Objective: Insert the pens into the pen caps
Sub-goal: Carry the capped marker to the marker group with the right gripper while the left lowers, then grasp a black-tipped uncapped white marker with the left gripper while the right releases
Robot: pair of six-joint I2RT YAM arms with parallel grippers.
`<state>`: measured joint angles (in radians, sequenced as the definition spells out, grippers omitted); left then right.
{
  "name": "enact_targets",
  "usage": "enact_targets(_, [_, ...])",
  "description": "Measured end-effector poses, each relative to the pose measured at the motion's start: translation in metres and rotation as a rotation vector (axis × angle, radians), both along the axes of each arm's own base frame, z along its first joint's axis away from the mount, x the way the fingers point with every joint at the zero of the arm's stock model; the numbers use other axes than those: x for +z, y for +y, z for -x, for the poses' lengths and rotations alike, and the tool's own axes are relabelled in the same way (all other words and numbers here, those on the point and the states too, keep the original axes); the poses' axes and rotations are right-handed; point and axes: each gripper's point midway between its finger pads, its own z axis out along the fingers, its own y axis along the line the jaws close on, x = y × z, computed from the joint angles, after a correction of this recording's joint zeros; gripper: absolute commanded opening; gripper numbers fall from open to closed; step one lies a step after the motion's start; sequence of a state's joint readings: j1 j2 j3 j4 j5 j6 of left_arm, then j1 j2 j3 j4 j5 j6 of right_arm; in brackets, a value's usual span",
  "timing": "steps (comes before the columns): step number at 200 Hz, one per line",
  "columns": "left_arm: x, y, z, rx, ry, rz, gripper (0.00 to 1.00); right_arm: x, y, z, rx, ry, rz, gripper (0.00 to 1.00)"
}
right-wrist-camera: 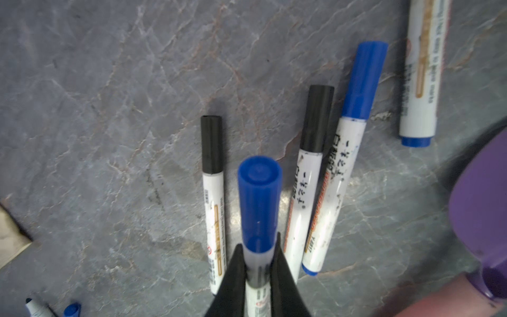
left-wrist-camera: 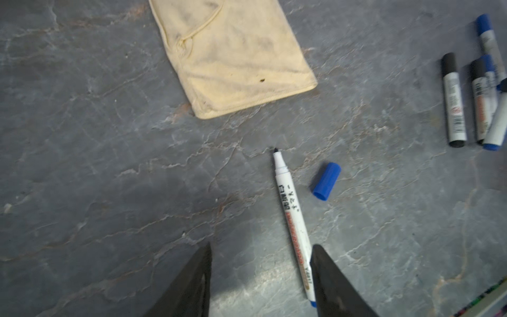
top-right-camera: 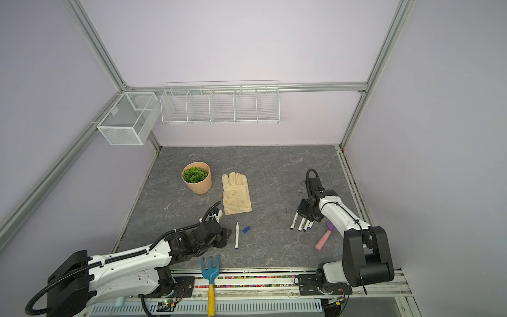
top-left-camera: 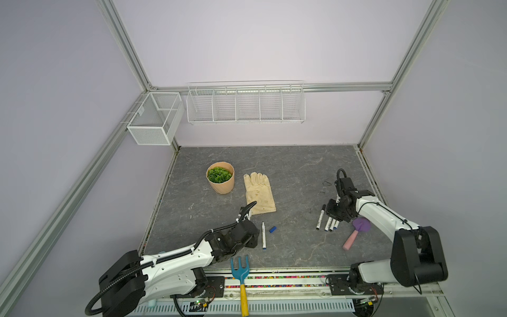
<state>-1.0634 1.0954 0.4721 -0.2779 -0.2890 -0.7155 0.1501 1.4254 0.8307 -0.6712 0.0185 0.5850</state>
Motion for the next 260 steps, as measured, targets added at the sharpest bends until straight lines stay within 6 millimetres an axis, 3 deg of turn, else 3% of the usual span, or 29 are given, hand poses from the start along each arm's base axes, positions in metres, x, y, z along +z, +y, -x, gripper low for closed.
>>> enact_targets(34, [-0.008,-0.001,0.005,-0.002,0.03,-0.03,0.6,-0.013,0.0,-0.003,-0.005,0.022,0.001,0.1])
enact_targets(106, [-0.009,-0.007,0.009,-0.021,0.057,-0.017,0.65,-0.016,0.002,-0.006,-0.015,0.024,-0.015,0.32])
enact_targets(124, [-0.012,-0.01,0.011,-0.032,0.075,-0.019,0.66,-0.007,0.004,-0.008,-0.005,-0.008,-0.018,0.34])
enact_targets(183, [-0.019,-0.032,0.011,-0.077,0.133,-0.069,0.66,0.054,0.015,-0.023,0.027,-0.22,-0.044,0.36])
enact_targets(215, [-0.03,-0.045,0.014,-0.103,0.173,-0.132,0.63,0.059,0.015,-0.023,0.027,-0.236,-0.047,0.35])
enact_targets(260, [-0.044,-0.047,0.021,-0.101,0.228,-0.235,0.54,0.059,0.015,-0.022,0.028,-0.232,-0.05,0.35])
